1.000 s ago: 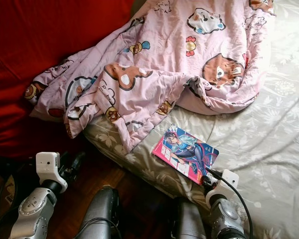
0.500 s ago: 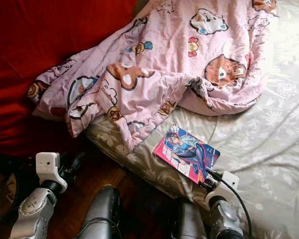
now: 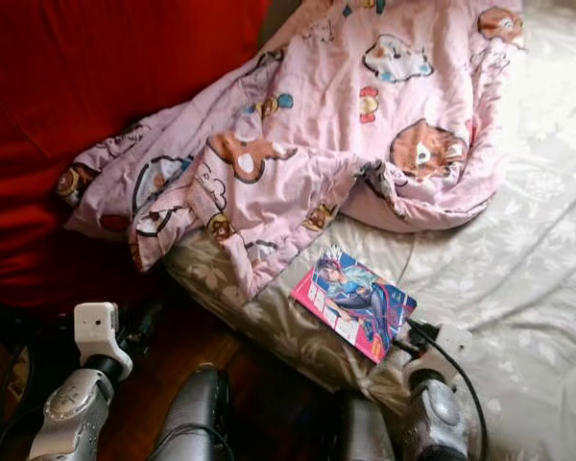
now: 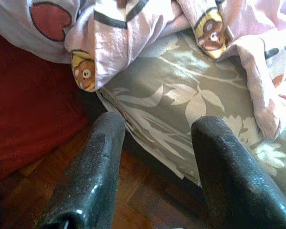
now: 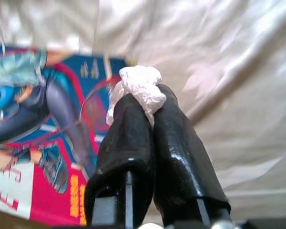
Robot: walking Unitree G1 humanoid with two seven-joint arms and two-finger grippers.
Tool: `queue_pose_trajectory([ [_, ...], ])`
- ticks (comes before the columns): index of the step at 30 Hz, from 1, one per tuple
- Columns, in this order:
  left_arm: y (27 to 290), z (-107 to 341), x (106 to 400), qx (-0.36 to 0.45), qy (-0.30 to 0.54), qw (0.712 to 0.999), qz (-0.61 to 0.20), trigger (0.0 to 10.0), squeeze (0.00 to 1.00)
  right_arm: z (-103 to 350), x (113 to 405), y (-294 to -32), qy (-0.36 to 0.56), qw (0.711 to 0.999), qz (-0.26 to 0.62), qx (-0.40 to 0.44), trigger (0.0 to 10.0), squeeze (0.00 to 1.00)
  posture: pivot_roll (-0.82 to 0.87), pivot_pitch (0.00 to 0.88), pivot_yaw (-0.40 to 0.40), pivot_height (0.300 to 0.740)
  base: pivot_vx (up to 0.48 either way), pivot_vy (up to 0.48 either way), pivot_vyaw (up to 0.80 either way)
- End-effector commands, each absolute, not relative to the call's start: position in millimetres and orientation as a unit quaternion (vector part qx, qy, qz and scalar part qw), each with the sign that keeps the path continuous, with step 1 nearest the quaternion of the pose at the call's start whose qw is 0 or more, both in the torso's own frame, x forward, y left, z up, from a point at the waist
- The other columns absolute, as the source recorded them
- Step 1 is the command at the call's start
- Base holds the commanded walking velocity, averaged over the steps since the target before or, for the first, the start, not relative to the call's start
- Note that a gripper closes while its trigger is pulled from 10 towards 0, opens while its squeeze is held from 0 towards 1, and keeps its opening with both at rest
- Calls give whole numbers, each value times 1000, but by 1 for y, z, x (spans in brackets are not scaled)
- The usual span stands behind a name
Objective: Clean up the room
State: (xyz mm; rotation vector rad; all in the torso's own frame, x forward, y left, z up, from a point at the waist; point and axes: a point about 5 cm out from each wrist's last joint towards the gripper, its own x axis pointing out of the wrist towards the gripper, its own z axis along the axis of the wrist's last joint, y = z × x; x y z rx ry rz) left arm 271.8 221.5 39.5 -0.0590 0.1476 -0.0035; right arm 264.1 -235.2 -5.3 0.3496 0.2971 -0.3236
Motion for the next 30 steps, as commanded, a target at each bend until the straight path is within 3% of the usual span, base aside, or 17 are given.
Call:
queue_pose_trajectory([
  [1,225,31,265,-23,91,996,6,10000,0,-12,255,-237,159,959,-166,167,0,0,58,149,2,641,0,0,0],
  [29,225,29,266,-23,90,996,7,10000,0,-12,254,-237,155,960,-166,165,0,0,58,149,2,641,0,0,0],
  [30,226,-26,239,-36,248,967,44,10000,0,-45,229,-221,296,947,-89,89,10000,0,53,0,-47,651,0,0,0],
])
